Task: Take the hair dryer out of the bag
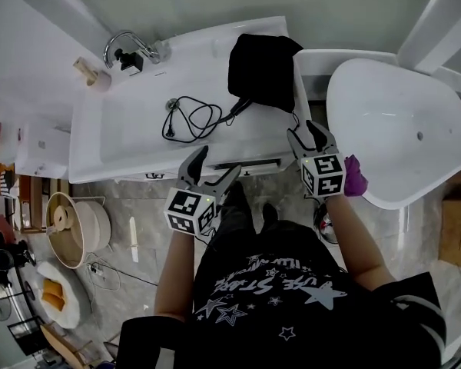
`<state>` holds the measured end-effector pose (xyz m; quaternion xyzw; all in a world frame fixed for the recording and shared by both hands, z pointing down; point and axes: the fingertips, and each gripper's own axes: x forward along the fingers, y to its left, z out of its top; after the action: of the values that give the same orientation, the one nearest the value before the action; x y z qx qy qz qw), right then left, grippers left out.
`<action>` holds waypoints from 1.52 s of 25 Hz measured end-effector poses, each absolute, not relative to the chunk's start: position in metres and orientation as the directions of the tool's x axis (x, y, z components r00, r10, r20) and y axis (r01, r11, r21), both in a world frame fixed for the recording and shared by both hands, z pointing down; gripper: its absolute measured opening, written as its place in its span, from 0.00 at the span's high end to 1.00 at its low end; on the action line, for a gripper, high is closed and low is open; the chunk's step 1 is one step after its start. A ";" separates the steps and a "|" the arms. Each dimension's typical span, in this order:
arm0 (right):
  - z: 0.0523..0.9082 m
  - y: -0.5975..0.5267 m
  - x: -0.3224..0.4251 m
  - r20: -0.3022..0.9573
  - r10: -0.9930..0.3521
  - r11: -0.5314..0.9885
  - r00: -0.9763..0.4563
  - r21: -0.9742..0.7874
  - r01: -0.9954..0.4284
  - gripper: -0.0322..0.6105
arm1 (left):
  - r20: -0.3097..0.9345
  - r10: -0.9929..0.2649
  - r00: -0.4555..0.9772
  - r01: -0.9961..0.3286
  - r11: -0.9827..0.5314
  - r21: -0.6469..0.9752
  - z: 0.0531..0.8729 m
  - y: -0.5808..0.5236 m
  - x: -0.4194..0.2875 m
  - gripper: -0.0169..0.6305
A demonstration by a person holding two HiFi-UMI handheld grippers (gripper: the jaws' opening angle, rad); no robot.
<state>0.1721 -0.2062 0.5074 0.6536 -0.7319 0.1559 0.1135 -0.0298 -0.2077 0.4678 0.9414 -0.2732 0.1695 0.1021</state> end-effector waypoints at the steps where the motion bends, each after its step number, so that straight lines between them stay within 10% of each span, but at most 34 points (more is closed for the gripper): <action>1: 0.510 -0.207 0.173 0.376 -0.920 0.086 -0.109 -0.078 -0.993 0.60 | 0.377 -0.468 0.799 -0.539 -0.836 0.105 0.470 -0.212 -0.027 0.37; 33: 0.551 -0.274 0.183 0.571 -0.816 -0.036 0.091 0.107 -0.994 0.63 | 0.498 -0.043 0.866 -0.183 -0.955 0.234 0.538 -0.323 0.049 0.37; 38: 0.550 -0.282 0.187 0.581 -0.798 -0.089 0.159 0.148 -0.985 0.84 | 0.508 -0.002 0.862 -0.151 -0.956 0.253 0.545 -0.328 0.055 0.37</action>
<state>0.1866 -0.2822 0.5504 0.7155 -0.6232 0.1797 0.2596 0.0552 -0.3276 0.5452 0.9540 -0.0400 0.2600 0.1437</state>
